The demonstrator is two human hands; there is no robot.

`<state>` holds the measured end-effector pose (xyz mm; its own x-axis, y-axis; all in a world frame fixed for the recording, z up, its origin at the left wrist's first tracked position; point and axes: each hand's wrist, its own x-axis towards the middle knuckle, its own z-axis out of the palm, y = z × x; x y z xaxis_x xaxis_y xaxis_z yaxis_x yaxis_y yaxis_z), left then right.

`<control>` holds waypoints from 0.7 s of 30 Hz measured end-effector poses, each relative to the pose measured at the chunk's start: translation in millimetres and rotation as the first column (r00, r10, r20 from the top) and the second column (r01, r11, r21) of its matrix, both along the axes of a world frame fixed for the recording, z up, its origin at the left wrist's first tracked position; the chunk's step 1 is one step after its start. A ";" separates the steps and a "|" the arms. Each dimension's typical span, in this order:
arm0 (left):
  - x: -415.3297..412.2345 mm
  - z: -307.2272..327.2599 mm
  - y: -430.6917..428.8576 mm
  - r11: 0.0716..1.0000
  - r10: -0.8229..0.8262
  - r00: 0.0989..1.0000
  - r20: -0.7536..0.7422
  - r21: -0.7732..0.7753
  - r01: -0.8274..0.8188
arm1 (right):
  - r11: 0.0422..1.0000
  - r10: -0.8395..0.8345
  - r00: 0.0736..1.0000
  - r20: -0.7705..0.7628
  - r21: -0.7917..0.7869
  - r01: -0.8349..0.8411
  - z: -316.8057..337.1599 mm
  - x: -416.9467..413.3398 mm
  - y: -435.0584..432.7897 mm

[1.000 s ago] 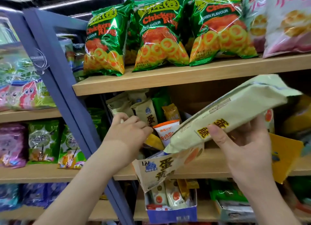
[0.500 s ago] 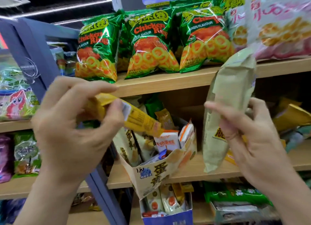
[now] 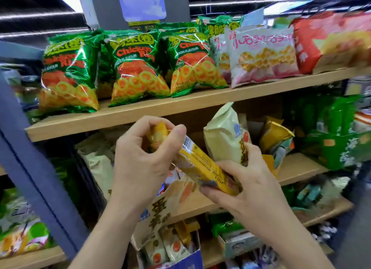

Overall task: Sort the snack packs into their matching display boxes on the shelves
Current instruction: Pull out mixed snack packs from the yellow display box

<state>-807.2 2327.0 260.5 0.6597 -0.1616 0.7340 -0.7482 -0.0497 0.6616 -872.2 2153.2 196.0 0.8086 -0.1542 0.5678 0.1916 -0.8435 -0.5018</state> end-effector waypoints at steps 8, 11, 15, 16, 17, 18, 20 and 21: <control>22.9 -41.2 -40.4 0.959 -0.190 0.968 -0.164 0.180 0.218 | 0.664 0.341 0.940 0.015 0.704 -0.252 -14.9 -26.9 -56.8; 43.8 -66.0 -69.4 0.884 -0.038 0.999 0.011 0.467 0.029 | 0.680 0.259 0.966 0.001 0.710 -0.183 -26.8 -27.9 -79.7; 66.6 -86.8 -112.7 0.648 0.025 0.996 0.086 0.757 -0.082 | 0.559 0.239 0.971 0.025 0.814 -0.159 -48.7 -20.4 -98.8; 70.9 -89.5 -123.2 0.616 0.048 0.997 0.065 0.783 -0.080 | 0.530 0.235 0.971 0.034 0.833 -0.158 -53.1 -18.6 -102.7; 74.7 -92.0 -133.1 0.599 0.073 0.997 0.034 0.798 -0.071 | 0.525 0.232 0.972 0.030 0.837 -0.151 -57.2 -17.0 -107.3; 77.8 -94.5 -142.0 0.595 0.098 0.995 0.007 0.801 -0.064 | 0.544 0.235 0.972 0.019 0.826 -0.148 -60.0 -15.8 -111.8; 80.0 -97.9 -155.1 0.613 0.139 0.990 -0.022 0.787 -0.068 | 0.600 0.239 0.971 -0.005 0.787 -0.143 -63.9 -14.0 -122.6; 80.0 -98.4 -159.7 0.622 0.163 0.986 -0.025 0.779 -0.083 | 0.622 0.236 0.972 -0.014 0.771 -0.140 -63.8 -13.3 -127.4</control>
